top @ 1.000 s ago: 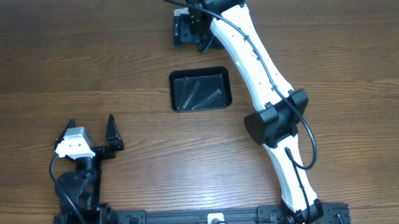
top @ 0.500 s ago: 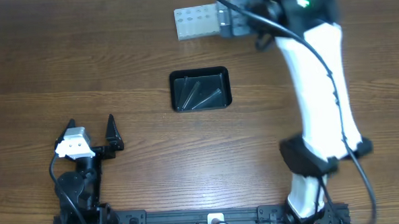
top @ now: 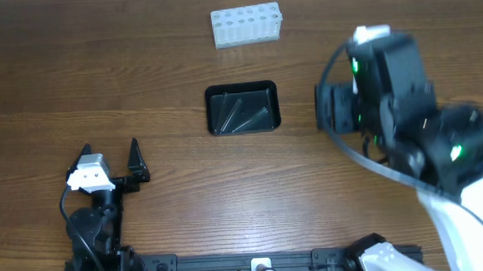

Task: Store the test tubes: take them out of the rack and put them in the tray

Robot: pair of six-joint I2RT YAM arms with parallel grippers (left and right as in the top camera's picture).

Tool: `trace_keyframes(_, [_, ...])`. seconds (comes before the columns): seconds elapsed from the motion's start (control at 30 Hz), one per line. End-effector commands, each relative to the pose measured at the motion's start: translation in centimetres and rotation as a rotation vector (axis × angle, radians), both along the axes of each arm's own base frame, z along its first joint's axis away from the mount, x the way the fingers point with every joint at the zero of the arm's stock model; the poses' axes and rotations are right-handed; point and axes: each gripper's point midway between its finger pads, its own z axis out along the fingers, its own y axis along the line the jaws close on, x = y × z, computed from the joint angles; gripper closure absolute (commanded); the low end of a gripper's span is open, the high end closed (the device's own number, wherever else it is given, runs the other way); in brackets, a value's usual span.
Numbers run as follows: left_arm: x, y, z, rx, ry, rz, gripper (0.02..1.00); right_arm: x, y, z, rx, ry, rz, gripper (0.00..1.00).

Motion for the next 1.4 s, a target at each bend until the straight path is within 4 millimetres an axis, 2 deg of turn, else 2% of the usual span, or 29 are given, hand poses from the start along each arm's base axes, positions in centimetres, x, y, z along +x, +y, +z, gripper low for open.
trace_keyframes(0.03, [0.0,-0.1,-0.2,0.013,0.003,-0.009,0.02,-1.3,-1.0,-5.3,-0.006,0.002,-0.021,0.007])
trace_keyframes(0.13, [0.0,-0.1,-0.2,0.013,0.003,-0.009,0.02,-1.0,-0.6,-8.3,0.03,-0.053,-0.012,0.007])
trace_keyframes(0.23, [0.0,-0.1,-0.2,0.014,0.003,-0.009,0.02,0.4,0.0,-9.0,0.05,-0.167,0.016,0.009])
trace_keyframes(0.3, [0.0,-0.1,-0.2,0.013,0.003,-0.009,0.02,2.7,0.3,-7.8,0.029,-0.332,0.04,0.009])
trace_keyframes(0.43, [0.0,-0.1,-0.2,0.013,0.003,-0.009,0.023,5.6,0.2,-5.3,0.027,-0.59,0.015,0.009])
trace_keyframes(0.53, [0.0,-0.1,-0.2,0.013,0.003,-0.009,0.02,6.5,0.5,-4.5,0.082,-0.731,-0.001,0.009])
trace_keyframes(0.6, [0.0,-0.1,-0.2,0.013,0.003,-0.009,0.02,6.7,0.6,-4.6,0.102,-0.782,-0.006,0.007])
trace_keyframes(0.87, [0.0,-0.1,-0.2,0.013,0.003,-0.009,0.02,5.9,-0.5,-5.9,0.166,-0.97,-0.048,0.007])
trace_keyframes(0.93, [0.0,-0.1,-0.2,0.013,0.003,-0.009,0.02,5.2,-1.2,-7.0,0.167,-0.991,-0.062,0.009])
trace_keyframes(1.13, [0.0,-0.1,-0.2,0.014,0.003,-0.009,0.02,2.5,-5.7,-11.1,0.103,-0.982,-0.168,0.009])
trace_keyframes(1.3, [0.0,-0.1,-0.2,0.013,0.003,-0.009,0.02,0.4,-9.4,-12.0,0.054,-1.026,-0.279,0.009])
trace_keyframes(1.4, [0.0,-0.1,-0.2,0.013,0.003,-0.009,0.02,-0.3,-10.7,-12.3,0.025,-1.007,-0.321,0.007])
